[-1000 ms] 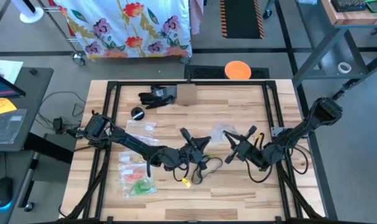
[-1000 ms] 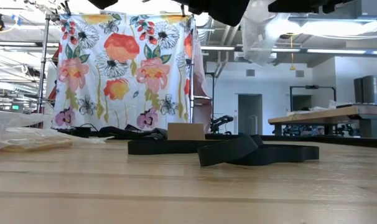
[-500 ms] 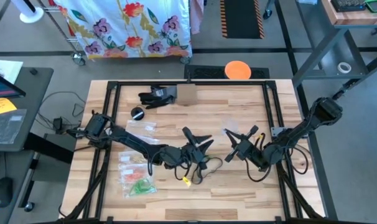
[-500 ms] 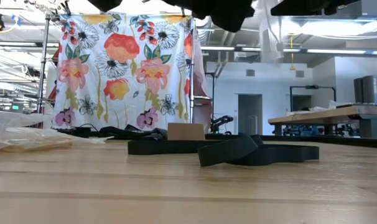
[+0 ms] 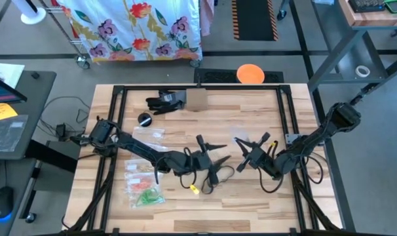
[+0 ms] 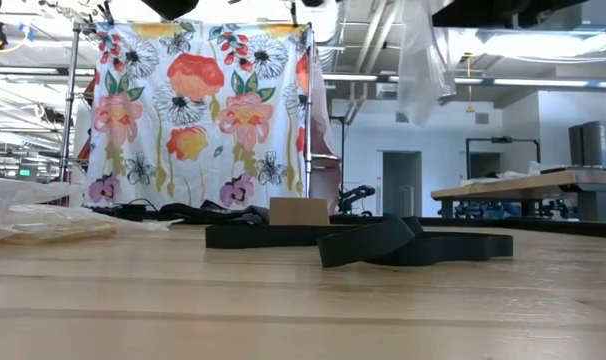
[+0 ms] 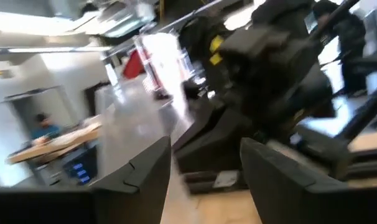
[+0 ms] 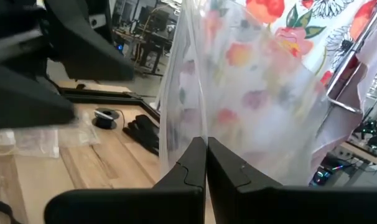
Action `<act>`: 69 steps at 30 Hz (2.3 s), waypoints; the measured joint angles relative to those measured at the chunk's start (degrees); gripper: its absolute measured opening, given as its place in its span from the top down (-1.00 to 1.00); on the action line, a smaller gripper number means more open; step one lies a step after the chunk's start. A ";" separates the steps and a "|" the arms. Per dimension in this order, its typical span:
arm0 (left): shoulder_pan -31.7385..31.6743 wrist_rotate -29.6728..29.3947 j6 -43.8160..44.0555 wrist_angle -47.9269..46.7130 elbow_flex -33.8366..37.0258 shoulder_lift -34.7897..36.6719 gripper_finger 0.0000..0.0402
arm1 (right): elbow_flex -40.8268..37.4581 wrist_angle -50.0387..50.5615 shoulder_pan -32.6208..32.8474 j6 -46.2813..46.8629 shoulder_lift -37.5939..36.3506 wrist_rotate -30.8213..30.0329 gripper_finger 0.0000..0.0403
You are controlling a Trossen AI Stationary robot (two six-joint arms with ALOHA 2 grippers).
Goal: Sort rubber bands
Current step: Open the transparent zip bag
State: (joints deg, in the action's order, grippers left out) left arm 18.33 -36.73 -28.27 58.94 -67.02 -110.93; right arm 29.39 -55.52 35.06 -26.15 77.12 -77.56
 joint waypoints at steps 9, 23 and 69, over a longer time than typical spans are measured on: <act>-3.03 0.31 6.83 -0.24 0.00 0.00 0.07 | 0.00 1.34 -1.15 2.36 0.00 4.39 1.00; -4.97 1.90 10.92 -2.61 0.00 0.00 0.07 | 0.00 1.93 -1.45 2.76 0.00 8.72 1.00; -2.57 -8.20 13.57 -16.82 -1.42 -0.02 1.00 | 0.00 3.24 -1.73 -7.28 0.00 4.29 0.39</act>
State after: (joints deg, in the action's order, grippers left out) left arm 15.76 -44.93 -14.69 42.12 -68.44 -110.95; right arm 29.39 -52.27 33.33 -33.43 77.12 -73.28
